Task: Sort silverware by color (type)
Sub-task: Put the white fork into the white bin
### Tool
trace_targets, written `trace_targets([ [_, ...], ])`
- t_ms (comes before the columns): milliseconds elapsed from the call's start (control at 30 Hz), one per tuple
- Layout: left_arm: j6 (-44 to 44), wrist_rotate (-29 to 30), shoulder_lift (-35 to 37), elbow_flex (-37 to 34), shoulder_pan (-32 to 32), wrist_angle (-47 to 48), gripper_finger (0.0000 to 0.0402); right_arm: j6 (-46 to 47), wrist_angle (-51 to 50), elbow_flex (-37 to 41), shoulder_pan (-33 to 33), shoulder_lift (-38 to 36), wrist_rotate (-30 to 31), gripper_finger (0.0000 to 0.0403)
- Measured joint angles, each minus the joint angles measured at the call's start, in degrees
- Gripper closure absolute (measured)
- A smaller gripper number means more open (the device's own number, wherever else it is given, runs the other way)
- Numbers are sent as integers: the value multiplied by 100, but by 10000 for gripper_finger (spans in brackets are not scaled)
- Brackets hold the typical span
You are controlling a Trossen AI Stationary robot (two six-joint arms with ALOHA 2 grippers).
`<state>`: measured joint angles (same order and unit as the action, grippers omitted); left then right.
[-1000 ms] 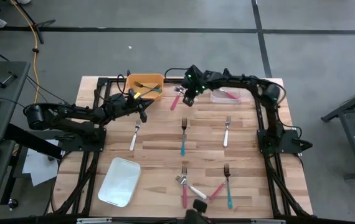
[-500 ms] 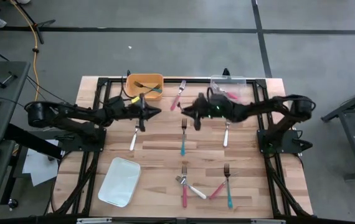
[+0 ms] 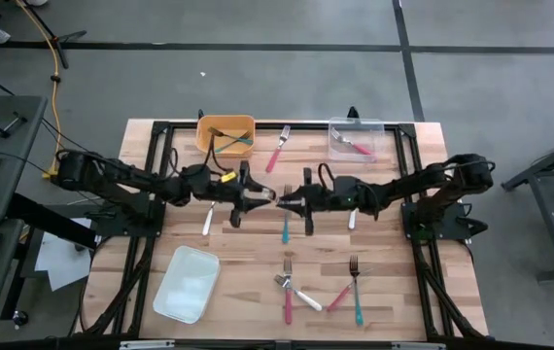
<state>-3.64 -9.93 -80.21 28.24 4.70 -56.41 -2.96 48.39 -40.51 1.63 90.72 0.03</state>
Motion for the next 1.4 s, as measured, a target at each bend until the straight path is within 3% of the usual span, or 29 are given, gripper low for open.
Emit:
trace_targets([
  [600,280,285,-63,659,-574,445,250,-208,208,0,373,2,273,361],
  [1133,411,427,-87,672,-703,557,254,-99,326,-5,367,4,313,361],
  [1400,326,314,-89,804,-703,662,291,-96,326,-5,367,4,297,361],
])
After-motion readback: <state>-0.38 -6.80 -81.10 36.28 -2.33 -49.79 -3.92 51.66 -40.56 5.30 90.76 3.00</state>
